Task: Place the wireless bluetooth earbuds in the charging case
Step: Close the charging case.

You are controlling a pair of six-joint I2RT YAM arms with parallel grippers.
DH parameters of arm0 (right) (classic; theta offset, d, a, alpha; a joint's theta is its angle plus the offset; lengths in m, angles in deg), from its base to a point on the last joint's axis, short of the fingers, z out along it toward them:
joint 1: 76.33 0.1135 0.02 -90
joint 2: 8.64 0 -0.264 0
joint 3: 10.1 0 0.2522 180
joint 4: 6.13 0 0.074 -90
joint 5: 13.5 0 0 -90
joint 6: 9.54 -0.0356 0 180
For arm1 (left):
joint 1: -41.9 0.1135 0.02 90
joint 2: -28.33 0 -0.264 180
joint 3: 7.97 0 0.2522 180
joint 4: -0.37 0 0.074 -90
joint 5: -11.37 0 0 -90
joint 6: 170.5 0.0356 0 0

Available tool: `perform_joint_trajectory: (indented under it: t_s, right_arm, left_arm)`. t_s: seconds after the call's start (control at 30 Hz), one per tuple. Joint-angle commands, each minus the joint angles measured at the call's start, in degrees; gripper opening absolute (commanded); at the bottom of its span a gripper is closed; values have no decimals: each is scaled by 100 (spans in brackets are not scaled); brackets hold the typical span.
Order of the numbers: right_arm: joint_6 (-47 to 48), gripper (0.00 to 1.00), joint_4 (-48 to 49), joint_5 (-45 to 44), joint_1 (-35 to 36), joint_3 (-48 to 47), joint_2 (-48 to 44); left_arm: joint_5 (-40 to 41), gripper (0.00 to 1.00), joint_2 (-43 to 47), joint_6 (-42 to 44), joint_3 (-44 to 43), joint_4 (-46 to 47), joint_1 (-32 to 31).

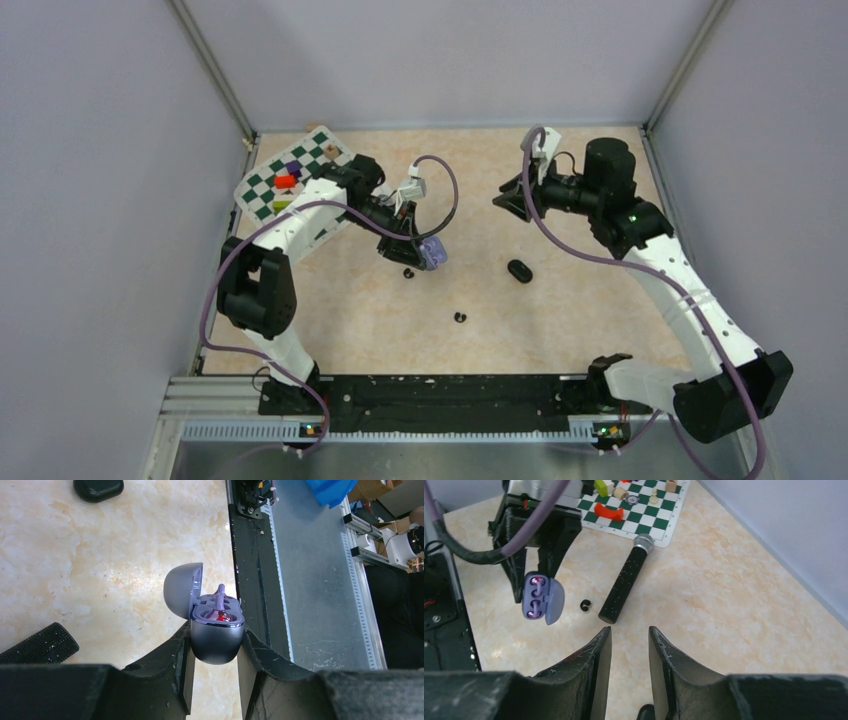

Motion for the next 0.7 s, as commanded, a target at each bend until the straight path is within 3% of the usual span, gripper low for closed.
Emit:
perform_joint_trajectory:
  t_s: [0.0, 0.13, 0.2, 0.3, 0.4, 0.53, 0.67]
  right_arm:
    - [-664, 33, 928, -593, -193, 186, -172]
    - [-1079, 36, 1448, -1139, -322, 456, -195]
    - [-1236, 43, 1707, -1434, -358, 606, -197]
    - [-1418, 76, 2073, -2153, -366, 859, -183]
    - [-1461, 98, 2384, -2634, -378, 1027, -110]
    - [-1473, 99, 2620, -2741, -379, 1198, -74]
    - [-1442, 99, 2968, -1896, -377, 1530, -11]
  left_arm:
    - [-244, 0, 260, 135, -3, 18, 10]
    - [-242, 0, 289, 137, 3, 17, 13]
    - [-234, 0, 297, 142, 11, 16, 18]
    - [-236, 0, 294, 158, 20, 13, 13]
    - [-239, 0, 298, 173, 21, 12, 18]
    - [-235, 0, 292, 205, 17, 1, 11]
    - [-280, 0, 276, 305, 14, -76, 13]
